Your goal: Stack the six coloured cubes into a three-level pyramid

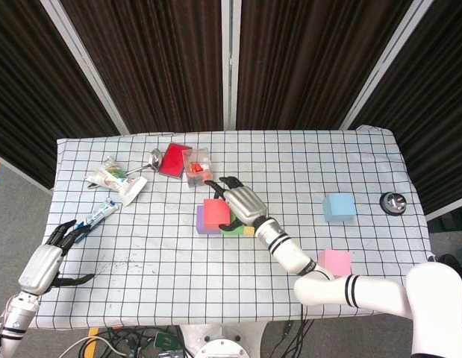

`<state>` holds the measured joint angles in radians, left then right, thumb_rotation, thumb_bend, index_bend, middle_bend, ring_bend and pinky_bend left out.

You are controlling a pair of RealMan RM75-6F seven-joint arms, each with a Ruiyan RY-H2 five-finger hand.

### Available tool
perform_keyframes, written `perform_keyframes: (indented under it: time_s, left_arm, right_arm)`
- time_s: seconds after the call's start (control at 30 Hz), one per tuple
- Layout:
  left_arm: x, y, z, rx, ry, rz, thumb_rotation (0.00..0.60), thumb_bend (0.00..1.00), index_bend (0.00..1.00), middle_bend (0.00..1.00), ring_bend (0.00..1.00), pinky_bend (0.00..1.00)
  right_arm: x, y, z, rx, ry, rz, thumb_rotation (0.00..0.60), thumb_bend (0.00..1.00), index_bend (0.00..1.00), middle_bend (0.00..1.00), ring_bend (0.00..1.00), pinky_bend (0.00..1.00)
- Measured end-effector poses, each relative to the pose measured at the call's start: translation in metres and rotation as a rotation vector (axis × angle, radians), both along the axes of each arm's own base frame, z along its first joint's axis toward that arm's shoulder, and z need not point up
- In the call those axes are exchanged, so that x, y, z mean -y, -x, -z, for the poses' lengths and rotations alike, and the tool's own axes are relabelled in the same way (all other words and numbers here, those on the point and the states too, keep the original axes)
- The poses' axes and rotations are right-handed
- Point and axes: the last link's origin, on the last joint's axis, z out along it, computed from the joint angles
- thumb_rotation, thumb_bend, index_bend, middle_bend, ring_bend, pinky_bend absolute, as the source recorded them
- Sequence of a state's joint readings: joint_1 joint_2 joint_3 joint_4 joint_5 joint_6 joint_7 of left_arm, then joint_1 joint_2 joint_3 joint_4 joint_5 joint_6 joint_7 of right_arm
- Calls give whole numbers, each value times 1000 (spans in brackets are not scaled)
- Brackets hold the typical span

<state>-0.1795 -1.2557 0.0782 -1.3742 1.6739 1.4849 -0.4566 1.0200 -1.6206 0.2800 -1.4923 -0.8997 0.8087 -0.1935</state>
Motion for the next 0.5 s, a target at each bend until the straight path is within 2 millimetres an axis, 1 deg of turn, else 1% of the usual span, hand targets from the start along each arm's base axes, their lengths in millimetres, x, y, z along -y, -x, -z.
perform_keyframes:
  time_s: [0.5]
  left_arm:
    - [0, 2, 0, 1, 1, -6, 600, 0, 116, 181, 12, 63]
  right_arm:
    - [1, 2, 3, -2, -4, 16, 600, 160, 0, 394, 0, 0]
